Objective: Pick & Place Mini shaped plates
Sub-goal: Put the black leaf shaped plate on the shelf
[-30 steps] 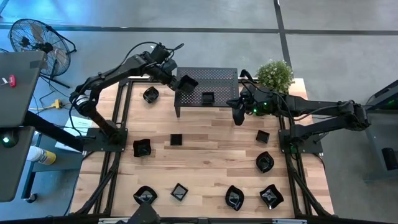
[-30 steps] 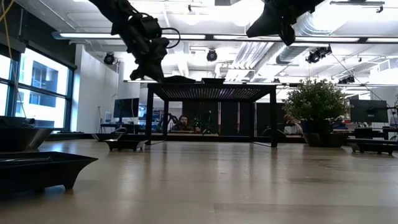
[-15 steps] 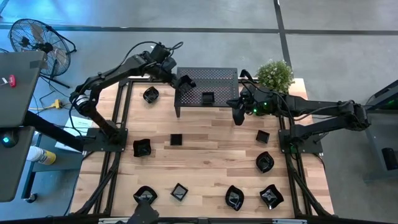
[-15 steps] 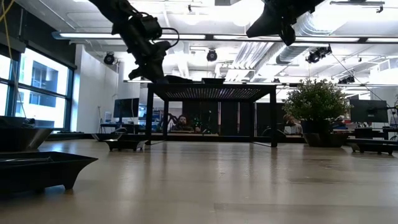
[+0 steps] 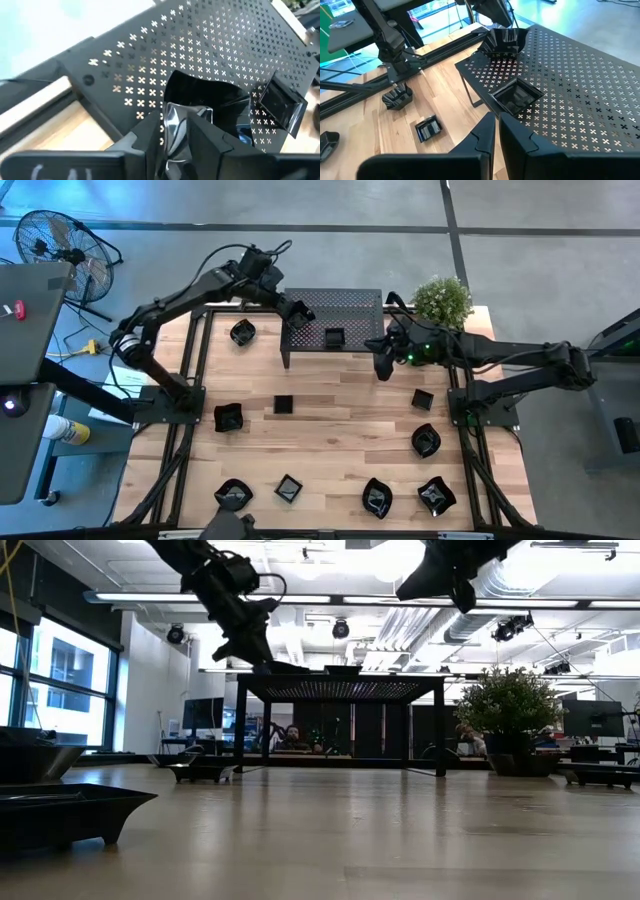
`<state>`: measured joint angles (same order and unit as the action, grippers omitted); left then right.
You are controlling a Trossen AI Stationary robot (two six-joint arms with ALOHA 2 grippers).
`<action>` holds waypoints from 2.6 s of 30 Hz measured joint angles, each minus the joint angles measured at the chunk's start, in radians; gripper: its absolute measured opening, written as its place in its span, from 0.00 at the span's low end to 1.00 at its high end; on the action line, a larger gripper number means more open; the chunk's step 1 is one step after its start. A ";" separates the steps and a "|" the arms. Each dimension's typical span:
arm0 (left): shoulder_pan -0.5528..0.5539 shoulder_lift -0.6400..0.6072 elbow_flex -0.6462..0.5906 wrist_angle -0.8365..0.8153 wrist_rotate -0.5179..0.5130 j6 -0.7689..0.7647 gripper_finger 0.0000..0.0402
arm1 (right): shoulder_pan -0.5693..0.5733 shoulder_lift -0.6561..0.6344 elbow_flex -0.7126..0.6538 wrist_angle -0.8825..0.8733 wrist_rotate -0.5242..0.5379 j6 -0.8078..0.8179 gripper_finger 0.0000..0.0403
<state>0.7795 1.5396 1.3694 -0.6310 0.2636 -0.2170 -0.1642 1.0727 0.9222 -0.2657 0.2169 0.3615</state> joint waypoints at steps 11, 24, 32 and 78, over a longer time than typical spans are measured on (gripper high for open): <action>-0.007 -0.190 -0.038 0.032 -0.017 0.036 0.01 | 0.000 -0.139 0.000 -0.314 -0.082 0.083 0.03; -0.152 -0.533 -0.500 0.449 0.011 -0.045 0.00 | 0.002 -0.089 -0.186 -0.610 -0.515 -0.214 0.05; -0.192 -0.691 -0.646 0.440 -0.018 -0.129 0.00 | 0.009 0.167 -0.222 -0.604 -0.686 -0.343 0.24; -0.191 -0.738 -0.661 0.395 -0.038 -0.053 0.00 | 0.299 0.345 -0.208 -0.555 -0.471 -0.363 0.26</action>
<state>0.5888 0.8017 0.7082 -0.2358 0.2255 -0.2699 0.1349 1.4181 0.7147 -0.8203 -0.2539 -0.0018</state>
